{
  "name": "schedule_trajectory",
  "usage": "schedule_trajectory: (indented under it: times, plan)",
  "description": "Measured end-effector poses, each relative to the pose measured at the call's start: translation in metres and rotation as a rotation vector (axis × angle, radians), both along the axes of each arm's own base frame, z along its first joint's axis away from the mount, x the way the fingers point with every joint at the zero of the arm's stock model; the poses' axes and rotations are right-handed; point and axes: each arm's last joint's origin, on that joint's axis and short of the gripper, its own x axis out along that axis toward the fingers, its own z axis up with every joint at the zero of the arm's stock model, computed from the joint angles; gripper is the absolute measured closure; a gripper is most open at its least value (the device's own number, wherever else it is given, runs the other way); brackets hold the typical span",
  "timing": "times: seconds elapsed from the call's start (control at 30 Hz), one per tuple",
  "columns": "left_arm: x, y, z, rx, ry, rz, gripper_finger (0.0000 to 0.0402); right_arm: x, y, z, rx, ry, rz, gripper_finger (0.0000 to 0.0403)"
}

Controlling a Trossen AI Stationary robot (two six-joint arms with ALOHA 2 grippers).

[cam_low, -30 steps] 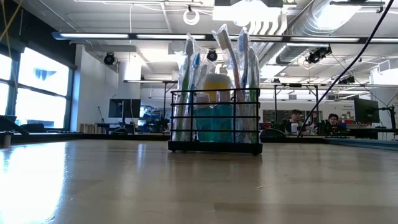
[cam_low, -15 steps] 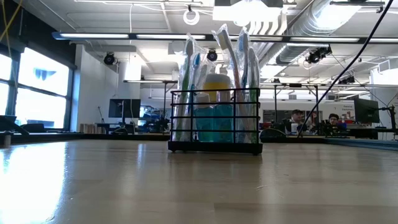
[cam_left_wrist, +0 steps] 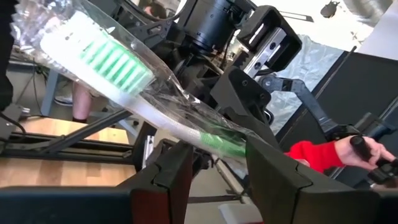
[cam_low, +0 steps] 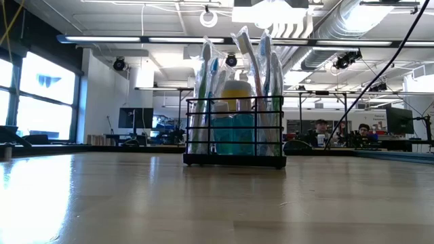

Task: Pick & Place toothbrushing station
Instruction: Put the green toothbrush into the wire organizer

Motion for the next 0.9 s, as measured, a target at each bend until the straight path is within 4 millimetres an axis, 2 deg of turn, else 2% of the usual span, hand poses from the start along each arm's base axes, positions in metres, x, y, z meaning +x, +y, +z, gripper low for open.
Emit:
schedule_trajectory:
  times: [0.17, 0.9]
  plan:
    - [0.002, 0.006, 0.0, 0.006, -0.001, 0.011, 0.0261, 0.004, -0.005, -0.003, 0.022, 0.021, -0.017, 0.0385]
    - [0.003, 0.005, -0.004, 0.021, 0.025, -0.027, 0.0261, 0.004, -0.006, -0.013, 0.086, 0.103, -0.021, 0.0385]
